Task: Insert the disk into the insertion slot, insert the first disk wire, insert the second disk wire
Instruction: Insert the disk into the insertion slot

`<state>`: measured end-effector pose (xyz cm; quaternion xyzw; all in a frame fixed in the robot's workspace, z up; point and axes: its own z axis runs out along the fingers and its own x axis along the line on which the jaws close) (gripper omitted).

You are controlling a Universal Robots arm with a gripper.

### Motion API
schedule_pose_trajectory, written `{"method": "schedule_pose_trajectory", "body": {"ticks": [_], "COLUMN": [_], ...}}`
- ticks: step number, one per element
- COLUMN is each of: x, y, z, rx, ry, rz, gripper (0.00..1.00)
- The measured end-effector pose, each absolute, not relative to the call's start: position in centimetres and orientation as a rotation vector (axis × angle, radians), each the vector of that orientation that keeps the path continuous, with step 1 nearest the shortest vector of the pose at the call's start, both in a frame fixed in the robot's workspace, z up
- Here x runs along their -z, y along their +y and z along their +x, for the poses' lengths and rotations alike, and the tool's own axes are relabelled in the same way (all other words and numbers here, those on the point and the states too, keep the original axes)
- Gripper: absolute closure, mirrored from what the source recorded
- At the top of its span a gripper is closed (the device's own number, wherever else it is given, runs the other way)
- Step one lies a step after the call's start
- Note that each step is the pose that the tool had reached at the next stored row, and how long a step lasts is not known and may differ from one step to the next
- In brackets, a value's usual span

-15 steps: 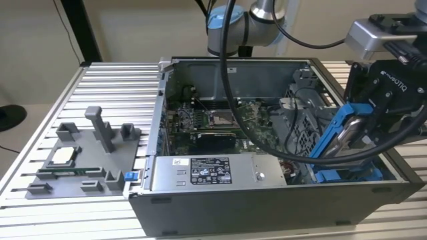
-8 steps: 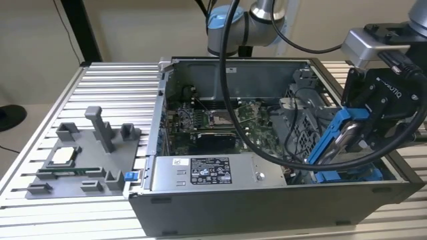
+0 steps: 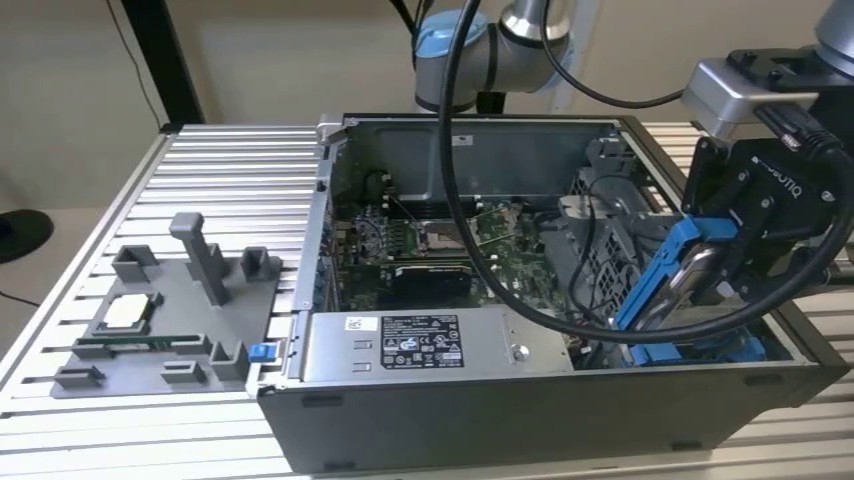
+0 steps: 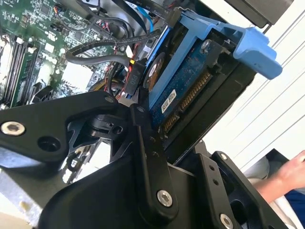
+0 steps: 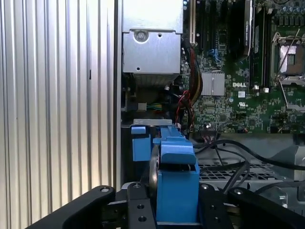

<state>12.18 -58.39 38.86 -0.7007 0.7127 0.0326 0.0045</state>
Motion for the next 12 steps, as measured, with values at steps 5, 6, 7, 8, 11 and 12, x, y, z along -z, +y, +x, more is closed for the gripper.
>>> {"method": "schedule_pose_trajectory", "body": {"ticks": [5,6,7,8,11,12], "x": [-38.84,-38.84,-38.84,-38.84,-38.84,-38.83], "y": [-58.39,-58.39,-58.39,-58.39,-58.39,-58.39], "z": [12.18,12.18,12.18,12.18,12.18,12.18], "rx": [-0.102,-0.102,-0.102,-0.102,-0.102,-0.102], "ry": [2.233,2.233,2.233,2.233,2.233,2.233], "rz": [-2.195,-2.195,-2.195,-2.195,-2.195,-2.195], "gripper": [1.0,1.0,1.0,1.0,1.0,1.0]}}
